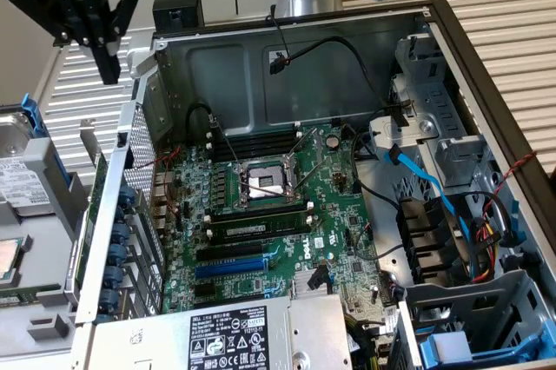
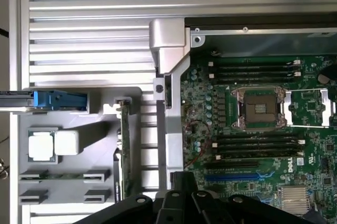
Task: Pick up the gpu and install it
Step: 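Reach for the gpu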
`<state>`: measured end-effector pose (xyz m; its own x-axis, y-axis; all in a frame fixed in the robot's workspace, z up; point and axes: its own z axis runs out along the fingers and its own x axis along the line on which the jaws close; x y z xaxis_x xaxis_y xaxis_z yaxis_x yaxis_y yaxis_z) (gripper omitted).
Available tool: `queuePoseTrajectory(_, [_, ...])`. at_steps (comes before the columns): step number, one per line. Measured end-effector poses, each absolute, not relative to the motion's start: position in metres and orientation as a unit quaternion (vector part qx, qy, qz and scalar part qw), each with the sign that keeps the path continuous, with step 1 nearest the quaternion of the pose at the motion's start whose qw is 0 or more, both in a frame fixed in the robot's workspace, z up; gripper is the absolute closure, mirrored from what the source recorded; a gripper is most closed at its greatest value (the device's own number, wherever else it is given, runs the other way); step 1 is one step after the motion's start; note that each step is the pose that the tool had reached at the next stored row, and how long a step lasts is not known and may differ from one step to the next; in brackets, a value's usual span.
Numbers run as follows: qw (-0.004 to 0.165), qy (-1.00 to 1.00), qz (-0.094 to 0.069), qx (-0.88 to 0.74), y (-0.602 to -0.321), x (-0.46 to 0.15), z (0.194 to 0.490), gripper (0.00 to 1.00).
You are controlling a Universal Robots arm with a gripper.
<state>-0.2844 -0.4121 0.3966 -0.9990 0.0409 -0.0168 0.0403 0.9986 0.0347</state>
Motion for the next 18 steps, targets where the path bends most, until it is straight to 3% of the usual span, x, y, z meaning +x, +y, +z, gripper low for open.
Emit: queuePoseTrajectory(18, [0.009, 0.999, 0.029, 0.019, -0.436, -0.338, 0.397, 0.89])
